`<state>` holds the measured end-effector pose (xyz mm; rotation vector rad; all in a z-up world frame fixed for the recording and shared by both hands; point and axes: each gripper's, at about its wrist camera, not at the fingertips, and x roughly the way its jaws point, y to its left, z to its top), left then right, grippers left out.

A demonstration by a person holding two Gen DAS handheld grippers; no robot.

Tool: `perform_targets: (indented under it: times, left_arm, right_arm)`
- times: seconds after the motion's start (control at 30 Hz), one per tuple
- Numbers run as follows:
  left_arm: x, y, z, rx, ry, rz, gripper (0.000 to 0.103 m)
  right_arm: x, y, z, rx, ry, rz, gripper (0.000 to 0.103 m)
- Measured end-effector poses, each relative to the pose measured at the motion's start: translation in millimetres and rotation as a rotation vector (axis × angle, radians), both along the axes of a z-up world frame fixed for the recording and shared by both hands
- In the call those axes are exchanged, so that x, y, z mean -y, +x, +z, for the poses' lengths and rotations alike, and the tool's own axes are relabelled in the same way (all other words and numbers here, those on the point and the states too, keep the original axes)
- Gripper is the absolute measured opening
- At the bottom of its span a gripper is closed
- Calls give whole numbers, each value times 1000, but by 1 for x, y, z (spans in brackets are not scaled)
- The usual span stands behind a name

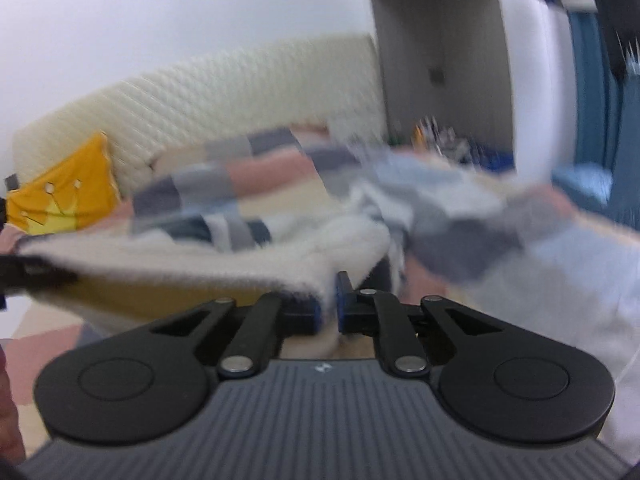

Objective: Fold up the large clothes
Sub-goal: 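Lift the cream sweater up with both grippers, holding the hem taut, then shake the held sweater and lower it flat onto the duvet with both grippers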

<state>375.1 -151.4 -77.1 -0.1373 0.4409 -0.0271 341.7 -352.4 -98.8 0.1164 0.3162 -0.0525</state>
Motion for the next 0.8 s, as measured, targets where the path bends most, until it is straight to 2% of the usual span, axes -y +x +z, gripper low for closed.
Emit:
perform_targets:
  times: [0.13, 0.3, 0.47, 0.63, 0.8]
  left_arm:
    - [-13, -36, 44, 76, -10, 28, 8]
    - [-30, -88, 112, 159, -49, 49, 7]
    - [-45, -149, 185, 275, -21, 75, 7]
    - [-68, -194, 256, 339, 6, 123, 7]
    - [-88, -239, 321, 412, 44, 170, 7]
  right_arm:
    - [-9, -19, 54, 97, -64, 50, 8]
    - [-6, -53, 113, 186, -61, 109, 8]
    - [-9, -91, 168, 269, -34, 157, 8]
    - [-18, -97, 229, 268, 37, 232, 8]
    - [-39, -118, 284, 310, 22, 286, 8]
